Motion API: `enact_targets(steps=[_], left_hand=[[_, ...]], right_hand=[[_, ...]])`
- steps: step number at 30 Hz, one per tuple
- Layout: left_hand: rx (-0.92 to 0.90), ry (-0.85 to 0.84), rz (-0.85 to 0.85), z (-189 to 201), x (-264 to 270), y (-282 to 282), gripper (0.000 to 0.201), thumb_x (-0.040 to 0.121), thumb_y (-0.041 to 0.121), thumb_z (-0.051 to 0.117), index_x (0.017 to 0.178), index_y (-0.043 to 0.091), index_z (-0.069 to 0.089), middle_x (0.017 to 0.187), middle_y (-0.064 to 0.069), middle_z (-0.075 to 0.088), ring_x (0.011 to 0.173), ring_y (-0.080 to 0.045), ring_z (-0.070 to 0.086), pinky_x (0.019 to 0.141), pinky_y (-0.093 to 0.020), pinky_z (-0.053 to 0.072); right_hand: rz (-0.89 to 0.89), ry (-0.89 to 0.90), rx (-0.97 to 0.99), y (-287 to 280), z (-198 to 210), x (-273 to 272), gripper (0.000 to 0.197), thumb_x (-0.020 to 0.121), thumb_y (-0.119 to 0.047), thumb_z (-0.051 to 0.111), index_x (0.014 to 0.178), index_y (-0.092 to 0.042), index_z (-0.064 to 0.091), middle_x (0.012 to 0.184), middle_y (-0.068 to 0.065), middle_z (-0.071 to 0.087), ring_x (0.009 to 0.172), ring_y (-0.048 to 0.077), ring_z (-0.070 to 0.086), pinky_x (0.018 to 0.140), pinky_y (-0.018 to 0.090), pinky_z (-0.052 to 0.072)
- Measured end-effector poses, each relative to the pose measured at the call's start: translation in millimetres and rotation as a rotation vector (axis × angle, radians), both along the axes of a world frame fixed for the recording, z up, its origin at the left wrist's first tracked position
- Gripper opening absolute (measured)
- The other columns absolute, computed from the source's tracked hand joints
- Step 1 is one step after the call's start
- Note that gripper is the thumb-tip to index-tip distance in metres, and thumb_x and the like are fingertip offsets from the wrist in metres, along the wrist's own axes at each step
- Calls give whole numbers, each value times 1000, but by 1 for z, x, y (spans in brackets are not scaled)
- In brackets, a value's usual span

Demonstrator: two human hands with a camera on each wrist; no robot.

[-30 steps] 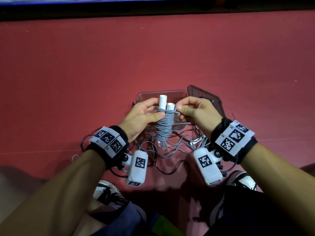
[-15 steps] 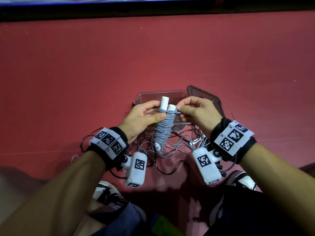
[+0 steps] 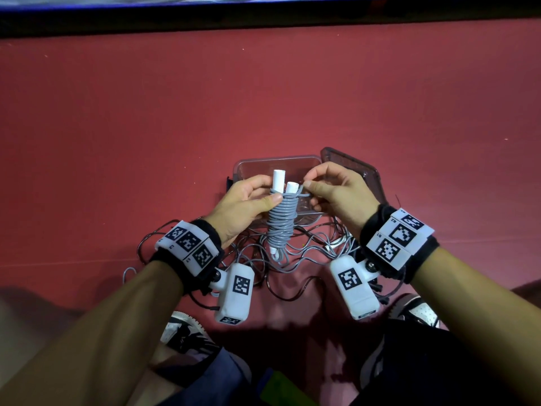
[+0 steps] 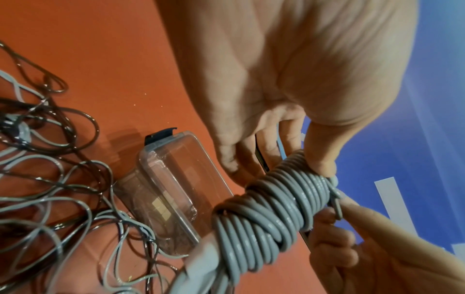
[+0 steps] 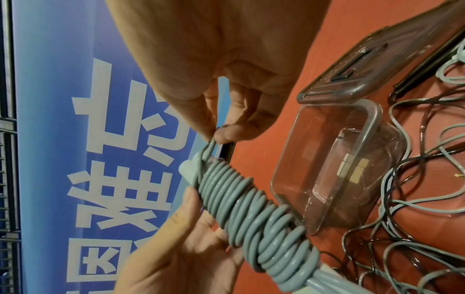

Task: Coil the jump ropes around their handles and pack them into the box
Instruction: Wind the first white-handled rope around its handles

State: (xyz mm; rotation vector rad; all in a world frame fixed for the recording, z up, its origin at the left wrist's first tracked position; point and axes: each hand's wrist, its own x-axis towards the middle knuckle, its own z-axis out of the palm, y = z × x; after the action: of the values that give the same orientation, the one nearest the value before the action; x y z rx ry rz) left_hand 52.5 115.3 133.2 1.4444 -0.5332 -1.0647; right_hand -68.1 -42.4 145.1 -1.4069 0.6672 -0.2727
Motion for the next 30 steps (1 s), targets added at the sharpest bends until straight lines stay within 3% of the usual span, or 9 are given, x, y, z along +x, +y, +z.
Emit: enact_targets(steps=[3, 7, 10, 13, 17, 21, 25, 27, 30], left_hand=[[45, -42, 17, -2, 2, -1, 26, 88, 21, 67, 113, 15, 65, 110, -9, 74, 105, -21, 66, 103, -48, 49], [75, -112, 35, -7, 6, -2, 15, 100, 8, 60, 113, 14, 64, 109, -6, 74, 95, -9, 69, 88, -26, 54], [75, -130, 41, -8, 7, -3, 16, 100, 7, 59, 114, 13, 64, 110, -7, 73, 95, -8, 69, 86, -23, 55], [66, -127, 50, -8, 7, -3, 17, 99, 4, 59, 113, 12, 64, 106, -5, 73, 90, -4, 70, 81, -18, 54], [56, -110, 62, -6, 6, -2, 16, 99, 4, 59, 113, 12, 64, 102, -4, 73, 88, -3, 71, 78, -16, 54], [55, -118, 74, -5, 6, -3, 17, 98, 4, 59, 114, 8, 64, 105, -8, 73, 89, -7, 69, 79, -19, 55], [70, -150, 73, -6, 7, -2, 17, 98, 3, 61, 111, 11, 66, 104, -7, 74, 89, -7, 69, 78, -18, 53], [81, -164, 63, -6, 7, -2, 18, 97, 2, 61, 111, 12, 66, 103, -4, 74, 88, -4, 70, 80, -17, 52], [80, -169, 56, -5, 6, -1, 21, 96, -1, 61, 114, 8, 65, 104, -5, 74, 91, -5, 70, 83, -17, 52]], right_hand=[[4, 9, 19, 1, 3, 1, 16, 94, 1, 59, 85, -11, 62, 63, -4, 63, 53, 13, 52, 49, 22, 47], [-10, -3, 79, 2, 3, 2, 12, 95, -5, 62, 83, -9, 63, 70, 3, 61, 56, 15, 58, 55, 24, 51], [13, 48, 45, 0, -1, 1, 6, 94, -11, 67, 87, -10, 66, 76, 5, 62, 60, 15, 61, 59, 24, 53], [46, 92, 33, -3, -3, 2, 5, 92, -2, 65, 90, -6, 68, 73, 2, 67, 61, 14, 63, 59, 21, 53], [79, 86, 15, -5, -3, 0, 14, 88, 6, 68, 95, -6, 69, 82, 13, 68, 63, 15, 63, 64, 22, 56], [79, 93, -42, -2, -1, -2, 9, 90, 7, 65, 96, 1, 67, 69, 13, 63, 52, 7, 60, 54, 16, 51], [47, 23, 30, -4, -1, -3, 16, 86, 16, 63, 88, 1, 69, 75, 17, 70, 64, 15, 70, 67, 22, 58], [44, 26, 17, -4, 1, -3, 12, 83, 12, 68, 85, 0, 72, 77, 15, 73, 68, 17, 70, 75, 29, 59], [13, 20, 12, -4, 4, -3, 11, 83, 0, 74, 85, 10, 70, 76, 11, 73, 65, 12, 68, 68, 23, 55]])
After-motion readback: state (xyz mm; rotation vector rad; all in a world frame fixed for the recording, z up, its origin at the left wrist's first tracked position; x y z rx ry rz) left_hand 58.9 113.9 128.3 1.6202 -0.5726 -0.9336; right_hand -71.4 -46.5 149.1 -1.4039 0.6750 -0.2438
